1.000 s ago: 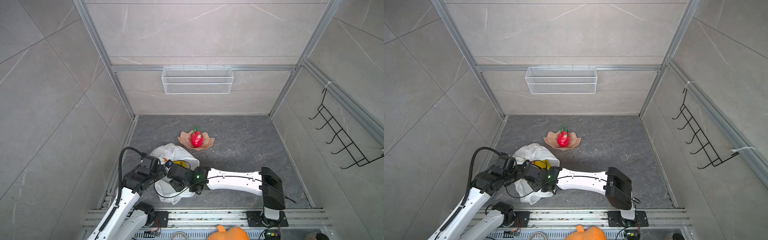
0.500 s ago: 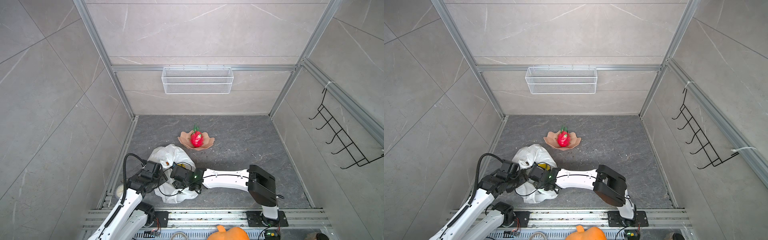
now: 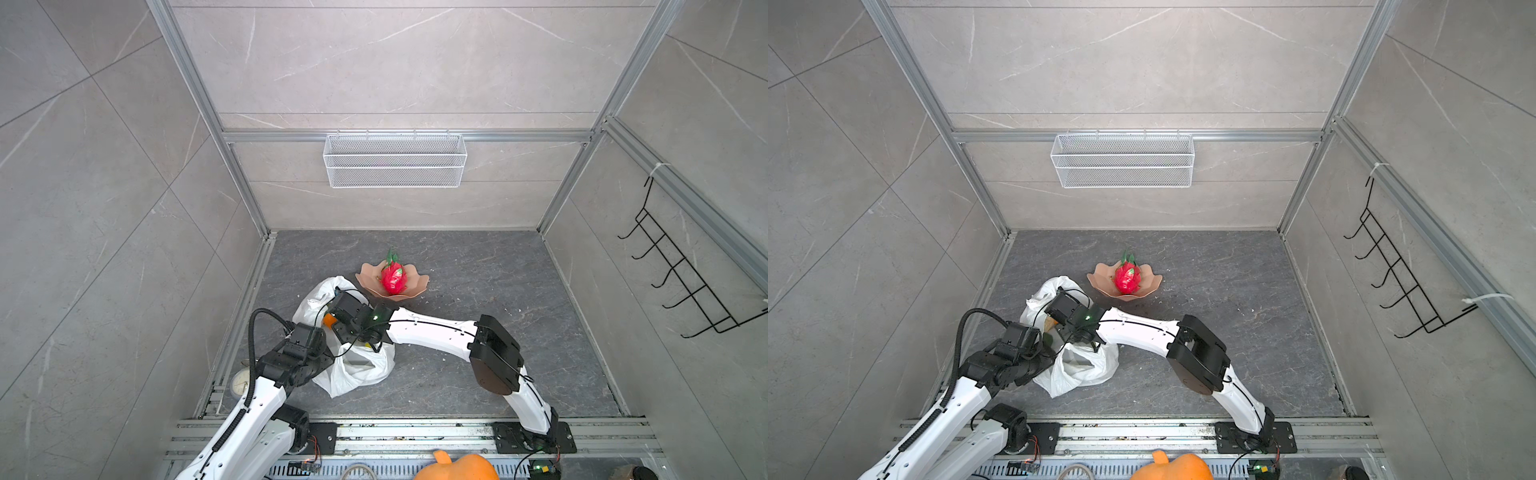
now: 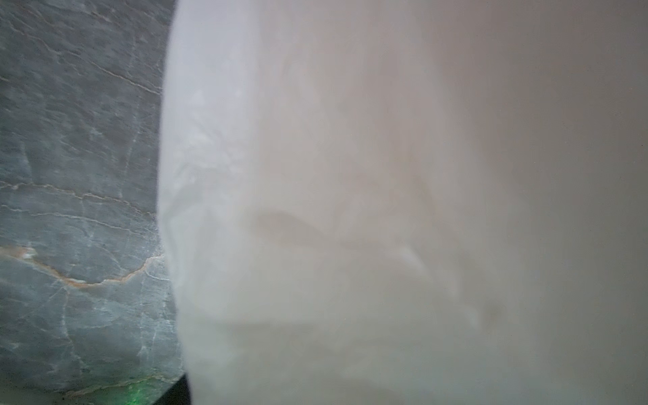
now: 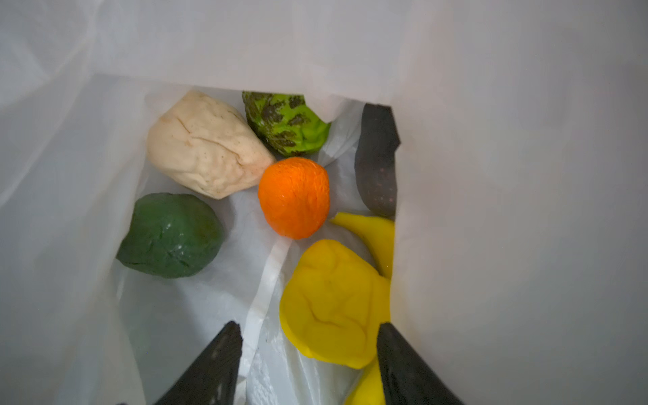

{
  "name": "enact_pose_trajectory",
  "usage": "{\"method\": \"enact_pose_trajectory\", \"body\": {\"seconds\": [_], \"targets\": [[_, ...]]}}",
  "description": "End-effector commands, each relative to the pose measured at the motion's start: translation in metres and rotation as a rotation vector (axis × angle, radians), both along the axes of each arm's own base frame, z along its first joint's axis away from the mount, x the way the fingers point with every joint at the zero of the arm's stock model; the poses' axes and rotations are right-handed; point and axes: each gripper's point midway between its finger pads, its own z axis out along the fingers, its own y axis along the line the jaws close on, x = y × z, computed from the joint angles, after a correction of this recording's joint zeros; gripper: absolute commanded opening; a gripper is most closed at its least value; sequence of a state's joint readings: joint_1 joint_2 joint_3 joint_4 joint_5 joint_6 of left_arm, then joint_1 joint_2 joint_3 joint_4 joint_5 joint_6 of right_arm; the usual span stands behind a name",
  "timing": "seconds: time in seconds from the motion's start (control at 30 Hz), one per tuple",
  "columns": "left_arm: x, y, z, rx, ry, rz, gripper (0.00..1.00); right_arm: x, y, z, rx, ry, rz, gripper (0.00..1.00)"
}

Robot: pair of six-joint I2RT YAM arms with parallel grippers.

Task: Take fruits out of the plastic bag
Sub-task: Pick up the fruit from the plastic bag.

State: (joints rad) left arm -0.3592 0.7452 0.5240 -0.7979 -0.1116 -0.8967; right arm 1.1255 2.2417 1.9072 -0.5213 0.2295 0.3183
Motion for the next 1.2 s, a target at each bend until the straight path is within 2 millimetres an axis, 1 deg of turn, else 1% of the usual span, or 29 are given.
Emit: {"method": "enact_pose_trajectory", "body": {"seconds": [0.0,0.13,0.3,0.5,0.7,0.83,0.93,0.97,1.07,1.13,1.17], "targets": [[0.002,-0.002,0.003,-0.021,-0.016,0.008,0.63,0.002,-0.002,-0.019,-0.097,-0.001,0.002,0.65],[0.002,-0.002,0.002,-0.022,-0.013,0.008,0.63,0.013,-0.009,-0.028,-0.130,-0.024,-0.045,0.69],[0.001,-0.002,0.000,-0.023,-0.008,0.011,0.63,0.016,-0.013,-0.043,-0.168,-0.017,-0.059,0.72],[-0.001,-0.003,-0.002,-0.032,-0.007,0.012,0.63,0.023,-0.016,-0.057,-0.227,-0.032,-0.080,0.78],[-0.001,-0.002,-0.002,-0.032,-0.009,0.013,0.63,0.028,-0.014,-0.072,-0.267,-0.016,-0.087,0.76],[-0.001,-0.002,-0.002,-0.033,-0.009,0.012,0.63,0.029,-0.011,-0.067,-0.252,-0.025,-0.082,0.69],[-0.001,-0.002,-0.001,-0.032,-0.012,0.015,0.63,0.028,-0.011,-0.058,-0.241,-0.030,-0.076,0.58],[-0.001,-0.002,-0.001,-0.032,-0.012,0.016,0.63,0.028,-0.010,-0.054,-0.236,-0.035,-0.073,0.56],[-0.001,-0.002,-0.002,-0.029,-0.011,0.015,0.63,0.021,-0.009,-0.040,-0.218,-0.056,-0.054,0.52],[-0.001,-0.001,-0.001,-0.028,-0.012,0.016,0.63,0.014,-0.008,-0.027,-0.203,-0.072,-0.037,0.51],[-0.001,-0.001,-0.001,-0.027,-0.013,0.018,0.63,0.010,-0.007,-0.016,-0.188,-0.082,-0.029,0.50]]}}
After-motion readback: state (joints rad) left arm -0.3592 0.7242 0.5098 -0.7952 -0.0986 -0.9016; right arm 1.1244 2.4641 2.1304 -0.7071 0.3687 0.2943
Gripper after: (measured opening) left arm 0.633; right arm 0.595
